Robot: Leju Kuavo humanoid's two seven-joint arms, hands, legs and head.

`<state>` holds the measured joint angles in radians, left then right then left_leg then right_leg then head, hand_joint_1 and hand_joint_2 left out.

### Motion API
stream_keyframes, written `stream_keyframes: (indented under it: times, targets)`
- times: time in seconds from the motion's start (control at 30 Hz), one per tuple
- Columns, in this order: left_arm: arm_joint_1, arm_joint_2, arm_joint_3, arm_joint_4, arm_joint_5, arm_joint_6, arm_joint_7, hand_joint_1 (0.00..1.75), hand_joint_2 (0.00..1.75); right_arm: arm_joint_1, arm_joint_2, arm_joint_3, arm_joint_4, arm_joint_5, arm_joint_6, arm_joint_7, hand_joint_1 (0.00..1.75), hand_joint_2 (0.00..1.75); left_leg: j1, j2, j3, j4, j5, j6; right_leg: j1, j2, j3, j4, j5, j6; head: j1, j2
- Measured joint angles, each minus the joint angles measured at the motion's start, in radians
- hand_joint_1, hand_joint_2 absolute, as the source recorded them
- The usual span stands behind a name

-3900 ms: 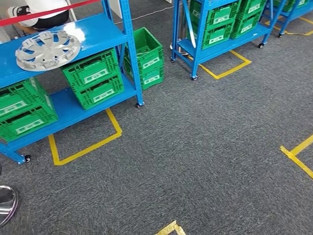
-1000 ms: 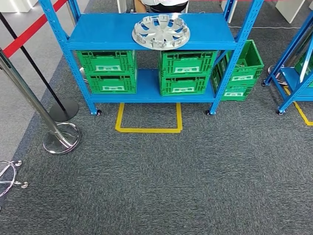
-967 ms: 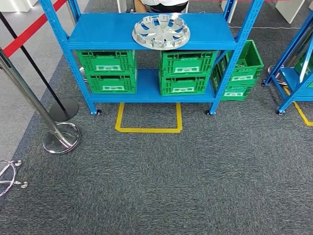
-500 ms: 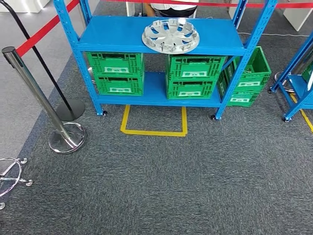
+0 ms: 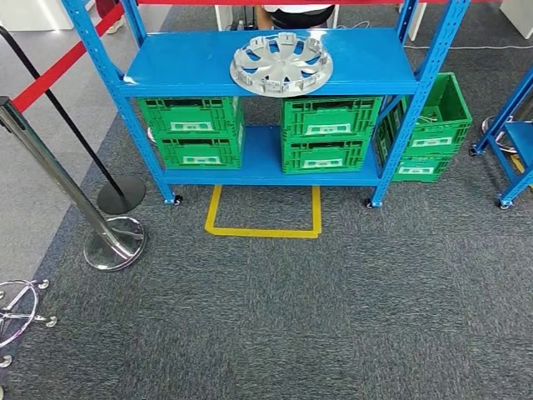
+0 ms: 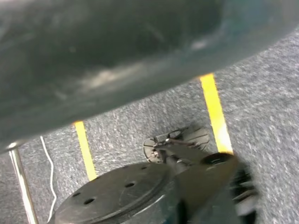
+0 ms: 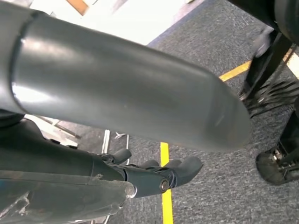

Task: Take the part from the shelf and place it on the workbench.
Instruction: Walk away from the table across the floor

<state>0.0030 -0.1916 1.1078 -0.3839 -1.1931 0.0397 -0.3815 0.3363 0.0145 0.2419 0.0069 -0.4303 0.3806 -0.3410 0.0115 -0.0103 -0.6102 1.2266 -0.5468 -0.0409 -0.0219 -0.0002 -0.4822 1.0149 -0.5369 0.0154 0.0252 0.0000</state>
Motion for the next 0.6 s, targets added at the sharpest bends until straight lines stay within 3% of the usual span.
stream_keyframes:
  times: [0.07, 0.1, 0.13, 0.17, 0.23, 0.27, 0.3, 0.33, 0.37, 0.4, 0.43, 0.47, 0.5, 0.53, 0.57, 0.6]
  targets:
    - [0.006, 0.0, 0.002, 0.002, -0.002, 0.0, 0.0, 0.0, 0.0, 0.003, 0.0, 0.0, 0.0, 0.0, 0.0, 0.0, 0.0, 0.0, -0.001, 0.0, -0.076, 0.059, -0.053, 0.002, 0.001, 0.0, 0.031, -0.009, -0.026, -0.002, -0.001, 0.0]
    - [0.009, 0.0, 0.003, 0.002, -0.003, 0.001, 0.0, 0.0, 0.0, 0.004, 0.0, 0.0, 0.0, 0.0, 0.0, 0.0, 0.0, 0.0, -0.002, 0.0, -0.093, 0.047, -0.06, 0.005, 0.001, 0.0, 0.053, -0.014, -0.039, -0.003, -0.002, 0.0]
    - [0.011, 0.001, 0.004, 0.003, -0.004, 0.001, 0.0, 0.0, 0.0, 0.005, 0.0, 0.0, 0.0, 0.0, 0.0, 0.0, 0.0, 0.0, -0.003, 0.001, -0.099, 0.01, -0.044, 0.01, 0.001, 0.0, 0.078, -0.02, -0.053, -0.002, -0.002, 0.0]
    - [0.013, 0.002, 0.006, 0.004, -0.004, 0.001, 0.0, 0.0, 0.0, 0.006, 0.0, 0.0, 0.0, 0.0, 0.001, 0.0, 0.0, 0.0, -0.006, 0.004, -0.101, -0.044, 0.005, 0.017, 0.001, 0.0, 0.101, -0.026, -0.068, 0.0, -0.003, 0.0]
    - [0.018, 0.003, 0.011, 0.006, -0.004, 0.001, 0.0, 0.0, 0.0, 0.007, 0.0, 0.0, 0.001, 0.0, 0.002, 0.0, 0.0, 0.0, -0.015, 0.013, -0.099, -0.153, 0.138, 0.029, 0.004, 0.002, 0.143, -0.039, -0.099, 0.01, -0.005, 0.0]
    - [0.02, 0.003, 0.013, 0.007, -0.006, 0.002, 0.0, 0.0, 0.0, 0.008, -0.001, 0.0, 0.001, -0.001, 0.002, 0.0, 0.0, 0.0, -0.019, 0.016, -0.095, -0.182, 0.18, 0.032, 0.006, 0.003, 0.166, -0.052, -0.112, 0.016, -0.006, 0.0]
    - [0.019, 0.003, 0.014, 0.008, -0.007, 0.002, 0.0, 0.0, 0.0, 0.006, -0.001, 0.0, 0.001, -0.001, 0.003, 0.0, 0.0, 0.0, -0.02, 0.015, -0.086, -0.197, 0.19, 0.034, 0.008, 0.003, 0.187, -0.06, -0.113, 0.024, -0.005, 0.0]
    - [0.016, 0.002, 0.014, 0.009, -0.008, 0.002, 0.0, 0.0, 0.0, 0.003, -0.002, 0.0, 0.0, -0.001, 0.003, 0.0, 0.0, 0.0, -0.019, 0.011, -0.07, -0.195, 0.175, 0.037, 0.009, 0.004, 0.198, -0.056, -0.102, 0.032, -0.004, 0.0]
    - [0.011, 0.002, 0.015, 0.009, -0.01, 0.002, 0.0, 0.0, 0.0, -0.002, -0.003, 0.0, 0.0, -0.001, 0.004, 0.0, 0.0, 0.0, -0.016, 0.008, -0.05, -0.201, 0.165, 0.043, 0.01, 0.004, 0.192, -0.018, -0.078, 0.039, -0.002, 0.0]
    - [0.006, 0.003, 0.015, 0.01, -0.01, 0.002, 0.0, 0.0, 0.0, -0.008, -0.004, 0.0, 0.0, -0.001, 0.005, 0.0, 0.0, 0.0, -0.013, 0.007, -0.029, -0.207, 0.155, 0.049, 0.01, 0.005, 0.162, 0.047, -0.049, 0.045, 0.001, 0.0]
    - [0.003, 0.003, 0.016, 0.01, -0.01, 0.003, 0.001, 0.0, 0.0, -0.012, -0.005, 0.001, 0.0, -0.001, 0.006, 0.0, 0.0, 0.0, -0.011, 0.006, -0.007, -0.211, 0.145, 0.054, 0.01, 0.005, 0.117, 0.125, -0.033, 0.048, 0.003, 0.0]
    - [0.003, 0.004, 0.018, 0.01, -0.01, 0.005, 0.004, 0.0, 0.0, -0.013, -0.005, 0.001, 0.0, -0.001, 0.007, 0.0, 0.0, 0.0, -0.01, 0.006, 0.014, -0.216, 0.132, 0.059, 0.011, 0.005, 0.065, 0.198, -0.038, 0.049, 0.007, 0.0]
    - [0.003, 0.004, 0.02, 0.01, -0.01, 0.009, 0.009, 0.0, 0.0, -0.011, -0.005, 0.001, 0.0, -0.001, 0.007, 0.0, 0.0, 0.0, -0.01, 0.005, 0.034, -0.218, 0.118, 0.063, 0.011, 0.005, 0.018, 0.245, -0.072, 0.05, 0.009, 0.0]
    - [0.002, 0.004, 0.023, 0.01, -0.008, 0.015, 0.018, 0.0, 0.0, -0.008, -0.006, 0.001, 0.0, -0.001, 0.007, 0.002, 0.0, 0.0, -0.011, 0.003, 0.054, -0.22, 0.104, 0.066, 0.012, 0.005, -0.024, 0.267, -0.127, 0.049, 0.011, 0.0]
    - [0.002, 0.004, 0.028, 0.01, -0.005, 0.021, 0.027, 0.0, 0.44, -0.004, -0.006, 0.001, 0.0, -0.002, 0.007, 0.004, 0.0, 0.44, -0.011, -0.001, 0.073, -0.221, 0.089, 0.067, 0.014, 0.005, -0.057, 0.267, -0.185, 0.048, 0.013, 0.0]
    - [0.001, 0.003, 0.033, 0.01, -0.003, 0.026, 0.036, 0.0, 0.87, -0.002, -0.006, 0.001, 0.0, -0.002, 0.007, 0.005, 0.0, 0.87, -0.011, -0.004, 0.09, -0.221, 0.076, 0.068, 0.015, 0.005, -0.083, 0.249, -0.222, 0.046, 0.014, 0.0]
